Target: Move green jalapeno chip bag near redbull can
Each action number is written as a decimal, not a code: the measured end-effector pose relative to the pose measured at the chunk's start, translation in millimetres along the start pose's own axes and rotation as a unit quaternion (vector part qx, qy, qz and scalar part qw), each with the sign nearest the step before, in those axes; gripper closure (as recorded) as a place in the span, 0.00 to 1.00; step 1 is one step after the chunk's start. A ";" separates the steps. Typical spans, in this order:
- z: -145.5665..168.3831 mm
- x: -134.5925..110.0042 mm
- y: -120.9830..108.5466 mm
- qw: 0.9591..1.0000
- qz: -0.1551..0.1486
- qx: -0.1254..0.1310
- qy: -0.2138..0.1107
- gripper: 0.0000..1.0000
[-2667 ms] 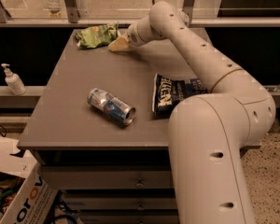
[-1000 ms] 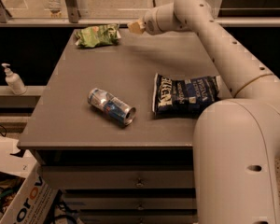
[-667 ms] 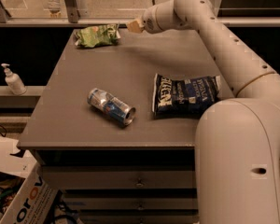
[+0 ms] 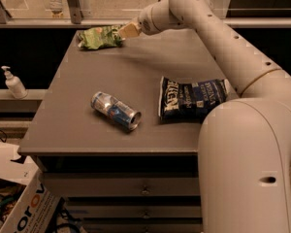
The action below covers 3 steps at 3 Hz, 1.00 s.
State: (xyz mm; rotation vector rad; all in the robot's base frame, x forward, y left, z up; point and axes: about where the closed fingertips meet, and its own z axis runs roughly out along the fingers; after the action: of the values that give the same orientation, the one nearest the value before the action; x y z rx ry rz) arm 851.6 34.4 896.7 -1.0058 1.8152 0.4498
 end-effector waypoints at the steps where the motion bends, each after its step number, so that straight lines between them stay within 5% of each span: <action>1: 15.6 1.1 8.1 1.000 -0.012 0.004 0.018 0.00; 3: 50.9 18.9 3.6 0.999 0.003 0.017 0.050 0.00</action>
Offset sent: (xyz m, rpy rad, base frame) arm 0.0222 0.0280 -0.0392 -0.1317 0.0304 -0.0431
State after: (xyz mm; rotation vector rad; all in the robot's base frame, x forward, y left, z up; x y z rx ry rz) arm 874.5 62.8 856.4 -1.0154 1.9103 0.3771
